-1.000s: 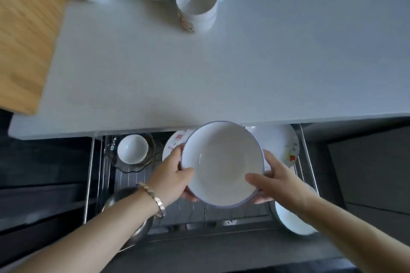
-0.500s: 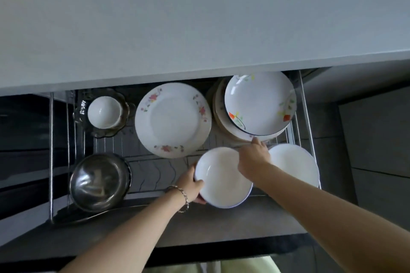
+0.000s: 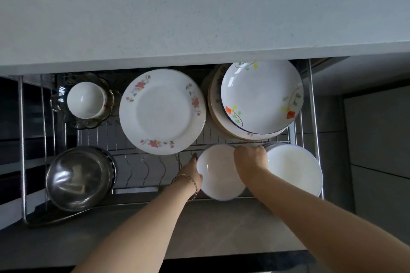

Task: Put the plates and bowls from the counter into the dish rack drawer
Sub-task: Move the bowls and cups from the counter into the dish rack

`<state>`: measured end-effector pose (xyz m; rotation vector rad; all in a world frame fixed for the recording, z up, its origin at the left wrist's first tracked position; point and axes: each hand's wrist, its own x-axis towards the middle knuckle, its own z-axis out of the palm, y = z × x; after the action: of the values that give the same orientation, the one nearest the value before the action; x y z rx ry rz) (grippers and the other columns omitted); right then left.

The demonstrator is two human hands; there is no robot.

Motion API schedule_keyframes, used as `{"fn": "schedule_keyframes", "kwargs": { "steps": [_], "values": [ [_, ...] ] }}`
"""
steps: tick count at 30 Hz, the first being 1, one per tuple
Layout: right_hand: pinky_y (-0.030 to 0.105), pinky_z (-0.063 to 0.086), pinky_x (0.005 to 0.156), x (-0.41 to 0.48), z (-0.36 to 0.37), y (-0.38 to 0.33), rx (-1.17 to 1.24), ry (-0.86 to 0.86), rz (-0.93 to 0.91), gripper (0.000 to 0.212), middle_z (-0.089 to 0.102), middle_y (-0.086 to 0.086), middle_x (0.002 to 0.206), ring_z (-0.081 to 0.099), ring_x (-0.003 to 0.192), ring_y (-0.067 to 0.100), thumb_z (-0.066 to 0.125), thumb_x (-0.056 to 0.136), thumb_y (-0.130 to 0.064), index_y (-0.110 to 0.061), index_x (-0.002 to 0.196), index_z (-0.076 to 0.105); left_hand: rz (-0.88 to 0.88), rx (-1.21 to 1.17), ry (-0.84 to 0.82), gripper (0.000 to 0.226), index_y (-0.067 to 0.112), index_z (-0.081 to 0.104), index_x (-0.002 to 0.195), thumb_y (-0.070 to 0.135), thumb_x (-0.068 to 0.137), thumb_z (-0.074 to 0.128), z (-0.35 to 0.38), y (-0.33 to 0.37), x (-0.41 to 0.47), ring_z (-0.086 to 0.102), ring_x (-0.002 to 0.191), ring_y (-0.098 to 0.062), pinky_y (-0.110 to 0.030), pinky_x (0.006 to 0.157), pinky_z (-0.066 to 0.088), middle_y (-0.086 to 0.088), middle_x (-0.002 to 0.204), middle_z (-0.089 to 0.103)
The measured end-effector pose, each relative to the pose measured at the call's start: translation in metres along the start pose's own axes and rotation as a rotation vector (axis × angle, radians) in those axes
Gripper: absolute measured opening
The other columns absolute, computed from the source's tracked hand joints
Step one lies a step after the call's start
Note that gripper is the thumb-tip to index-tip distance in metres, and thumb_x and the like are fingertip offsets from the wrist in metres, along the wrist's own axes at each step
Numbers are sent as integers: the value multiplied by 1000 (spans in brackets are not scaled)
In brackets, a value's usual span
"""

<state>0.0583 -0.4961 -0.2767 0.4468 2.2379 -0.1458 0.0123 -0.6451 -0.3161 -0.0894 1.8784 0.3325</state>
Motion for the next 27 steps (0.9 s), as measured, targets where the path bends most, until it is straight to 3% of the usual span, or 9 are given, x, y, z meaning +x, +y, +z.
{"fn": "schedule_keyframes", "kwargs": {
  "steps": [3, 6, 9, 13, 17, 23, 27],
  "values": [
    [32, 49, 86, -2, -2, 5, 11, 16, -37, 29, 70, 8, 110, 64, 104, 28, 51, 87, -3, -8, 114, 62, 113, 75, 146, 64, 29, 21, 145, 9, 89, 44, 0, -3, -7, 57, 110, -30, -34, 87, 49, -12, 129, 55],
    [33, 49, 84, -2, 0, 6, -28, 36, -54, 28, 69, 7, 106, 65, 99, 26, 50, 88, -4, -10, 112, 63, 161, 28, 178, 56, 26, 30, 141, 8, 90, 42, 3, -8, -12, 59, 107, -29, -30, 83, 47, -11, 124, 59],
    [31, 48, 83, 0, 0, 5, -55, 44, -54, 27, 70, 6, 104, 64, 99, 25, 49, 88, -4, -11, 109, 64, 170, 24, 150, 61, 30, 22, 145, 8, 91, 40, 4, -11, -11, 60, 100, -25, -23, 75, 43, -11, 125, 58],
    [33, 41, 92, -2, 2, 9, -99, 66, -65, 27, 68, 7, 108, 57, 106, 26, 53, 86, -8, -11, 112, 62, 218, 59, 146, 61, 34, 15, 146, 13, 94, 38, 3, -13, -12, 54, 70, -18, -26, 64, 45, -14, 105, 63],
    [34, 37, 97, -4, 3, 11, -100, 92, -41, 29, 68, 9, 110, 55, 110, 29, 54, 87, -10, -10, 114, 62, 255, 65, 137, 58, 36, 12, 146, 17, 96, 36, 2, -11, -15, 66, 86, -29, -41, 78, 57, -15, 109, 64],
    [32, 38, 98, -2, -1, 4, -113, 35, -7, 31, 66, 6, 114, 55, 115, 26, 58, 85, -11, -13, 116, 64, 216, 62, 96, 60, 34, 14, 145, 11, 94, 36, -2, -3, -15, 61, 101, -30, -41, 87, 55, -15, 122, 58],
    [31, 40, 95, -13, -12, 2, -134, 43, -38, 29, 67, 4, 110, 57, 110, 24, 61, 84, -12, -14, 113, 64, 154, 72, 19, 62, 31, 8, 147, 24, 95, 41, -7, 1, -24, 59, 110, -32, -41, 93, 51, -15, 134, 51]
  ]
}}
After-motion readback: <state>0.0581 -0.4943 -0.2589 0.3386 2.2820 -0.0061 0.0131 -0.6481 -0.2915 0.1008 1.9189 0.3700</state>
